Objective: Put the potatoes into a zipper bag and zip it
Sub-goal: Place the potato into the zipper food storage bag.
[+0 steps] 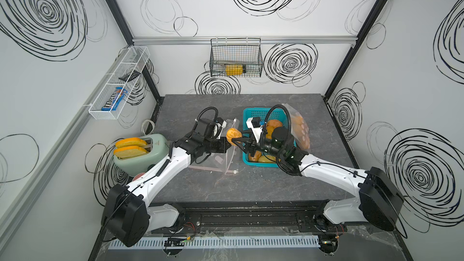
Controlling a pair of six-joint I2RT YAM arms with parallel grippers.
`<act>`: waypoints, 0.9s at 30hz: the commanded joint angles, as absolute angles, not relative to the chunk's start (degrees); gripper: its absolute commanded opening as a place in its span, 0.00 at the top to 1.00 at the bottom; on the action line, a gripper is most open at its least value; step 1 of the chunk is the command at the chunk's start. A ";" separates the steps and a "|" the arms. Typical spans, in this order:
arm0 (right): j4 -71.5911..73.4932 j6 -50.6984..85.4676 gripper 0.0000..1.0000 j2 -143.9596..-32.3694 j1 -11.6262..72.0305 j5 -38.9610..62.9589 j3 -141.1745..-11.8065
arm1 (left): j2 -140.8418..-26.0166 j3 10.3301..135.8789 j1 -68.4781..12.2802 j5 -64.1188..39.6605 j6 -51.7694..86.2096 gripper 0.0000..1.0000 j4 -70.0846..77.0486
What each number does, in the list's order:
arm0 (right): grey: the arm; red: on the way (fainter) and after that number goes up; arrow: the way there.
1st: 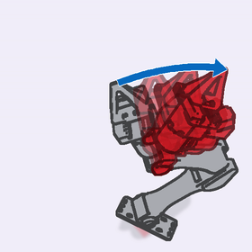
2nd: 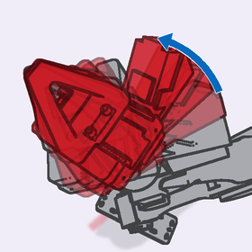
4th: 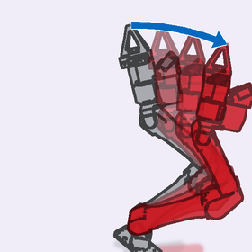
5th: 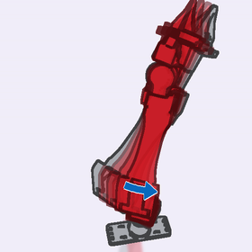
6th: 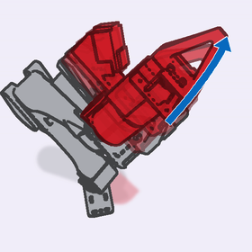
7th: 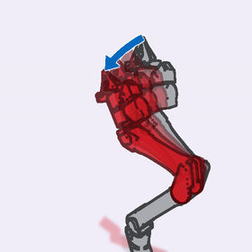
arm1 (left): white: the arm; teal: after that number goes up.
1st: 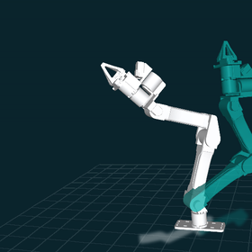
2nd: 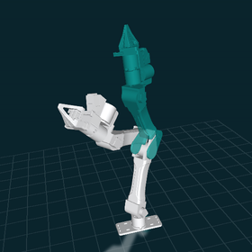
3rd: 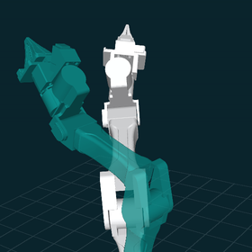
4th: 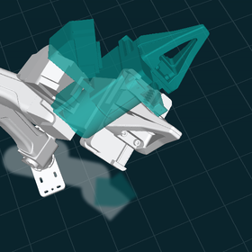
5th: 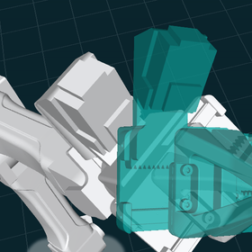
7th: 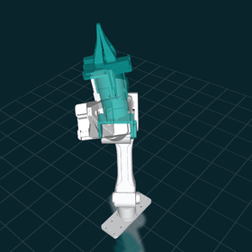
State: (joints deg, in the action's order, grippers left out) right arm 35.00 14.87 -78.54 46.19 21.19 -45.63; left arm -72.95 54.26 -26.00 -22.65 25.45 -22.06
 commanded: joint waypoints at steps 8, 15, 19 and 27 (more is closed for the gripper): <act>38.92 19.03 0.60 -76.69 43.37 16.45 -41.83 | -70.26 55.03 -25.98 -25.78 29.61 1.00 -15.19; 40.25 19.71 0.59 -72.06 43.24 16.17 -39.91 | -71.15 53.87 -24.43 -24.76 30.70 1.00 -14.56; 43.53 22.11 0.59 -71.24 43.37 17.62 -39.20 | -71.98 53.50 -24.87 -25.66 31.55 1.00 -13.27; 47.98 23.53 0.60 -75.70 47.14 18.21 -40.53 | -71.73 52.92 -24.96 -28.28 31.46 1.00 -12.45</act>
